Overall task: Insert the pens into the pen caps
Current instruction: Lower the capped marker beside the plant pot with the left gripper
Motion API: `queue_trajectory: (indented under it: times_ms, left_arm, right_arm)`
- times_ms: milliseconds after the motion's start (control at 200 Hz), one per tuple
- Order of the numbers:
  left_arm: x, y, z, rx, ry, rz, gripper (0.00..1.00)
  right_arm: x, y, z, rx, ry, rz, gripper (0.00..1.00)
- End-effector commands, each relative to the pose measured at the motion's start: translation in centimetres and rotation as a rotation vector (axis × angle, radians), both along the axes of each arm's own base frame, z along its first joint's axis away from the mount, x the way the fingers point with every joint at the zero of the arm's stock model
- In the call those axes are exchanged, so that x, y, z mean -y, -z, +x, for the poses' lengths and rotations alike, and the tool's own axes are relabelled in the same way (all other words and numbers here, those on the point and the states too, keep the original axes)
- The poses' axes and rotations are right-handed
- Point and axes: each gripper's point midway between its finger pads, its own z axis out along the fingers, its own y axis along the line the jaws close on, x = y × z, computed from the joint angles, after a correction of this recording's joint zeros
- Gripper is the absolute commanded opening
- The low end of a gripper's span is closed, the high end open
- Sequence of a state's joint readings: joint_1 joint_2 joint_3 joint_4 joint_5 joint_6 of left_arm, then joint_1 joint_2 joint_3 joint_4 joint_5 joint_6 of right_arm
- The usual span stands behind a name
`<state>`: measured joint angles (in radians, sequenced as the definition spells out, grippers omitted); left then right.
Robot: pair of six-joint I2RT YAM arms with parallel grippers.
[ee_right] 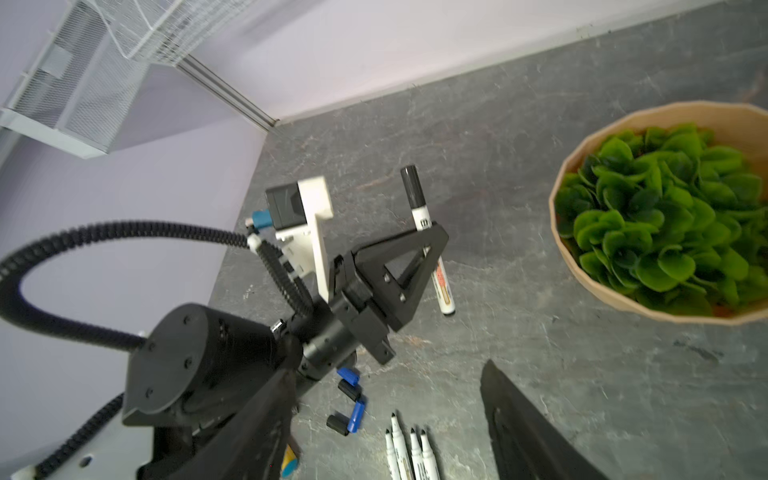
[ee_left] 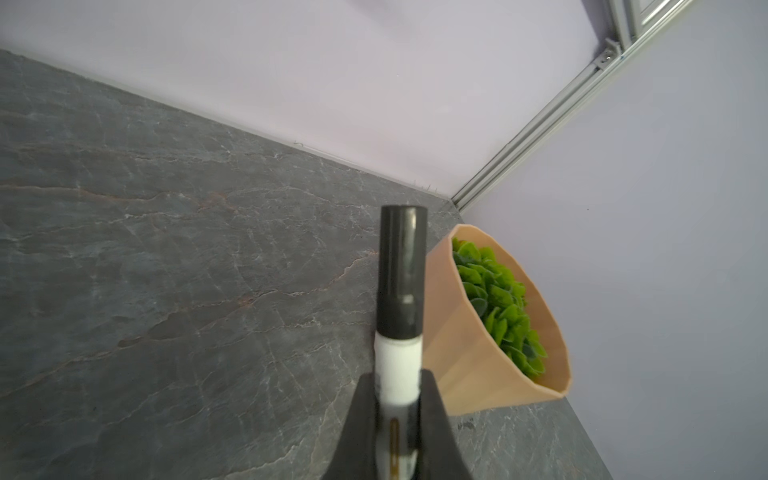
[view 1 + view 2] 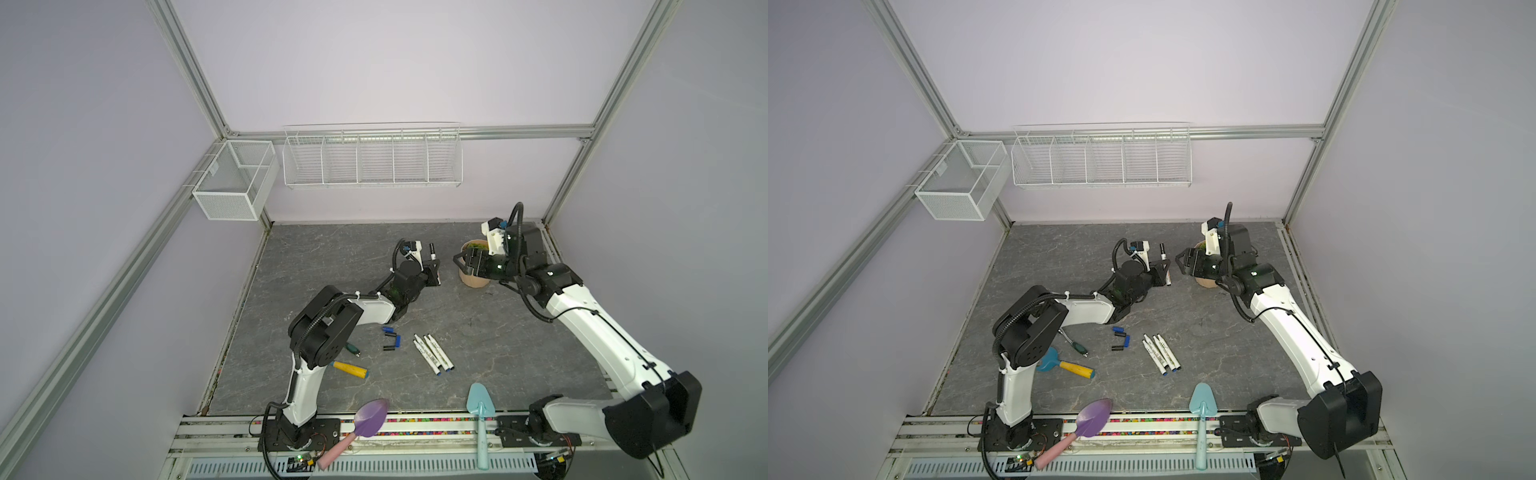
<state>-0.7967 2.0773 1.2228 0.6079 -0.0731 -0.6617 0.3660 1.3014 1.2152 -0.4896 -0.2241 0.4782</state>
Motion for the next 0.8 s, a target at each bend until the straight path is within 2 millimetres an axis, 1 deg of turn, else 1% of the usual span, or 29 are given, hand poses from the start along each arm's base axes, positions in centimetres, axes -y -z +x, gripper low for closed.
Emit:
queue_trajectory:
  times_ms: [0, 60, 90, 220, 310, 485, 555, 610, 665, 755, 795]
  left_arm:
    - [0.1, 3.7, 0.6, -0.171, -0.031, 0.119, 0.0]
    - [0.6, 4.3, 0.6, -0.194, -0.019, 0.18, 0.0]
    - [0.5, 5.1, 0.6, -0.214, -0.023, 0.218, 0.0]
    - [0.7, 6.9, 0.4, -0.258, -0.026, 0.305, 0.0]
    - [1.1, 8.1, 0.3, -0.284, -0.01, 0.343, 0.0]
    - [1.8, 9.4, -0.1, -0.297, 0.015, 0.374, 0.0]
    - [1.8, 10.0, -0.2, -0.314, 0.021, 0.388, 0.06]
    - [2.0, 10.3, -0.3, -0.319, 0.027, 0.398, 0.09]
    - [2.1, 10.6, -0.4, -0.324, 0.03, 0.401, 0.18]
    - [2.1, 10.9, -0.5, -0.332, 0.032, 0.405, 0.24]
    - [2.1, 11.0, -0.5, -0.335, 0.032, 0.406, 0.29]
  right_arm:
    - [1.1, 0.5, -0.8, -0.023, 0.029, -0.032, 0.74]
    - [1.3, 0.8, -0.9, -0.026, 0.032, -0.044, 0.73]
    - [1.4, 0.9, -0.8, -0.028, 0.037, -0.049, 0.73]
    - [1.5, 1.0, -0.7, -0.021, 0.039, -0.058, 0.73]
    - [1.5, 1.2, -0.6, -0.016, 0.038, -0.068, 0.73]
    - [1.5, 1.8, -0.4, -0.02, 0.025, -0.087, 0.73]
    - [1.7, 1.9, -0.3, -0.018, 0.031, -0.095, 0.73]
    - [1.9, 2.0, -0.2, -0.017, 0.032, -0.102, 0.73]
    - [2.0, 2.0, -0.2, -0.017, 0.032, -0.105, 0.73]
    - [2.1, 2.2, -0.1, -0.016, 0.032, -0.109, 0.73]
    - [2.2, 2.3, -0.1, -0.018, 0.035, -0.111, 0.73]
